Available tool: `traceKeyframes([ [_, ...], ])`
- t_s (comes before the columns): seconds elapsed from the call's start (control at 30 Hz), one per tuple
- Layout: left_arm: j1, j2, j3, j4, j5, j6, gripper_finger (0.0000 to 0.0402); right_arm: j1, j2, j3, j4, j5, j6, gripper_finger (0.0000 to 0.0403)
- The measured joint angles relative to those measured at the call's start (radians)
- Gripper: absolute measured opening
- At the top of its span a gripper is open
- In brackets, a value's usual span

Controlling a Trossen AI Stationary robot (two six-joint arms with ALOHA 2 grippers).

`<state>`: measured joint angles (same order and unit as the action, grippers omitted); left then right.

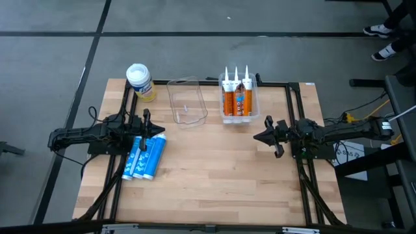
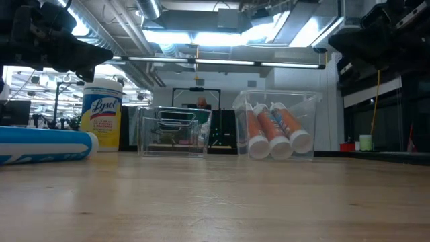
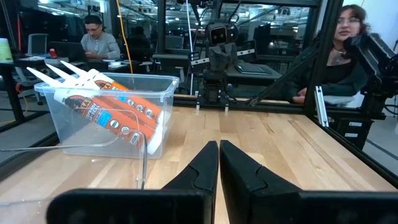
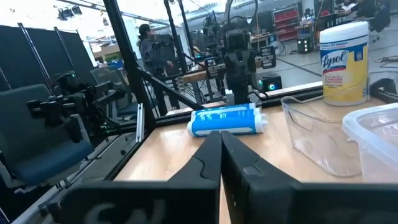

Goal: Pick & place silicon tubes, Sealant and Lysol wipes
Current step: Put the left blue sealant into the left transparent bin

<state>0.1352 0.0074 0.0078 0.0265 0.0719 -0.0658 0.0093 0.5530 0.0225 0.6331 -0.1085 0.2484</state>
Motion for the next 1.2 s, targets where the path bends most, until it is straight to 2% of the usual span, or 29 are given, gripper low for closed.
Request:
traceKeyframes([
  [0.73,0.0,0.0,0.0,0.0,0.0,0.0,0.0013,0.0,-0.239,-0.014,0.0,0.002,-0.024,0.0009],
  [1.2,0.0,0.0,0.0,0.0,0.0,0.0,0.0012,0.0,-0.317,-0.014,-0.163,0.002,-0.046,0.0008],
])
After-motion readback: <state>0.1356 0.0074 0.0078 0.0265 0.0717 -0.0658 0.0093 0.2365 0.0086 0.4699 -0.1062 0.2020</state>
